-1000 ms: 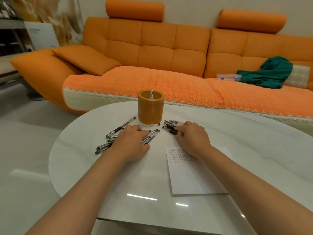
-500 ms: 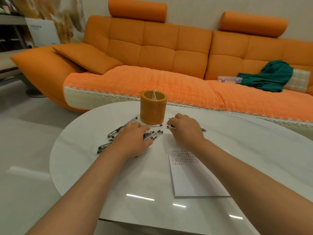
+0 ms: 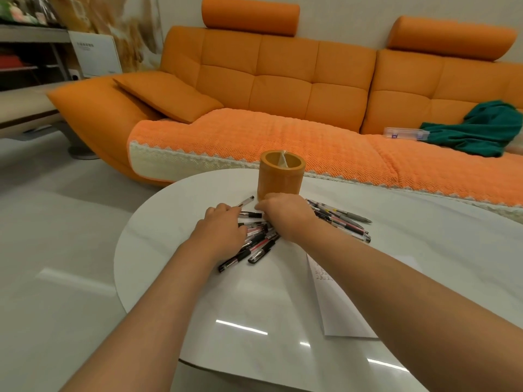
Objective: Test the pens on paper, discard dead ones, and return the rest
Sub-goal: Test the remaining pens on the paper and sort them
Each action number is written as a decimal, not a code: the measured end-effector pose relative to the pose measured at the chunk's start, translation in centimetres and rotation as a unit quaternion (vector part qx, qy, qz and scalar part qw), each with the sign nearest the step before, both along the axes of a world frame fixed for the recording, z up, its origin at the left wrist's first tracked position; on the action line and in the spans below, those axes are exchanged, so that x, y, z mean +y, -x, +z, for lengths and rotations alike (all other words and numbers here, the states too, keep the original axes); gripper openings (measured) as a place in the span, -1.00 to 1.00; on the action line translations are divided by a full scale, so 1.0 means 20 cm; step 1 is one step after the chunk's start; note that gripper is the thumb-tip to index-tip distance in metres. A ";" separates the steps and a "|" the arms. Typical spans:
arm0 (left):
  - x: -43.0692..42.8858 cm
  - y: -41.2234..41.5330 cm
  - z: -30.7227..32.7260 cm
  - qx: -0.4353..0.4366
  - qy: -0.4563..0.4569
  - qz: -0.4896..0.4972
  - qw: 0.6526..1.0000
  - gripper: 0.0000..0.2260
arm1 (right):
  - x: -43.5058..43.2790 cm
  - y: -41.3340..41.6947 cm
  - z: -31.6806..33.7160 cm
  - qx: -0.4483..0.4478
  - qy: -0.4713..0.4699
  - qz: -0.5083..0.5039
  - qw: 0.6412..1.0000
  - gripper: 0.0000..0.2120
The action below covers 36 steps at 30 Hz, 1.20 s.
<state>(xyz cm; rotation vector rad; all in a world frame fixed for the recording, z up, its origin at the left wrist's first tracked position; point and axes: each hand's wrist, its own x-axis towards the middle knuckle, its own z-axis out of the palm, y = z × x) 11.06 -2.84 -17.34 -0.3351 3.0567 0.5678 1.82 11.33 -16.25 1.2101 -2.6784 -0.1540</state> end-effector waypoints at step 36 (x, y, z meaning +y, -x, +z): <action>0.64 0.07 0.03 0.142 -0.113 -0.207 0.961 -0.95 | 0.89 -0.26 0.01 -0.117 0.179 -0.096 0.972 -0.84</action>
